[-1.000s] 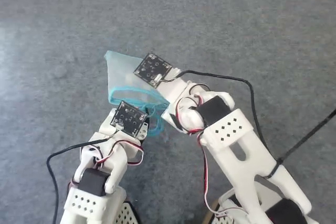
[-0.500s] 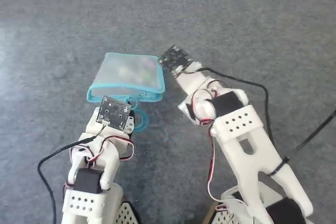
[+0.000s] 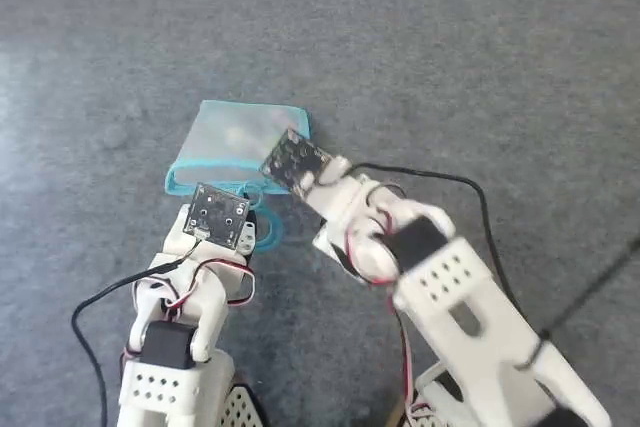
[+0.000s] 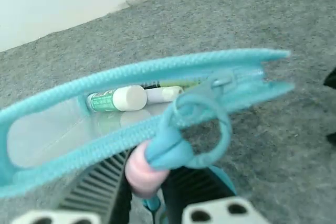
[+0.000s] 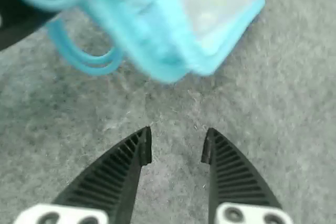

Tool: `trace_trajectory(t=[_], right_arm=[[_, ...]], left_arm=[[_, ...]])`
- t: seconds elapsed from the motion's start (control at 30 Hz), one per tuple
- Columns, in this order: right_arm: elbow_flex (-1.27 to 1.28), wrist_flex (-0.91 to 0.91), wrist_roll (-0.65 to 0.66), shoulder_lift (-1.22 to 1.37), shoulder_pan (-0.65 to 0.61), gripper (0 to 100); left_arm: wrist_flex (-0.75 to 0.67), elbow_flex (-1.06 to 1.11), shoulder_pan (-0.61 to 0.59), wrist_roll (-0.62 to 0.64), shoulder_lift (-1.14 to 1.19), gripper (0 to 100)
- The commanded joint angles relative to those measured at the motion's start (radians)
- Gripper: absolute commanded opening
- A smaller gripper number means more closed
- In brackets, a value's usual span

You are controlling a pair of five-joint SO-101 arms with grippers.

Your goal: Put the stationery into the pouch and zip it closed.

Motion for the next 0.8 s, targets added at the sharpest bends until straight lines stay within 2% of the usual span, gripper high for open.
trace_trajectory(t=[0.0,0.17,0.37,0.63,0.77], right_arm=[[0.055,-0.048,0.025,-0.199,-0.031,16.9],[0.124,-0.171,0.023,-0.278,-0.065,18.0],[0.087,-0.231,0.023,-0.157,-0.065,31.9],[0.011,-0.243,0.026,-0.044,-0.071,30.8],[-0.015,-0.24,0.028,-0.042,-0.122,30.8]], left_arm=[[-0.031,-0.054,-0.003,0.029,-0.012,1],[-0.029,-0.054,0.0,0.029,-0.011,1],[-0.029,-0.053,-0.002,0.029,-0.009,1],[-0.032,-0.053,-0.003,0.029,-0.009,1],[-0.032,-0.053,0.002,0.029,-0.009,1]])
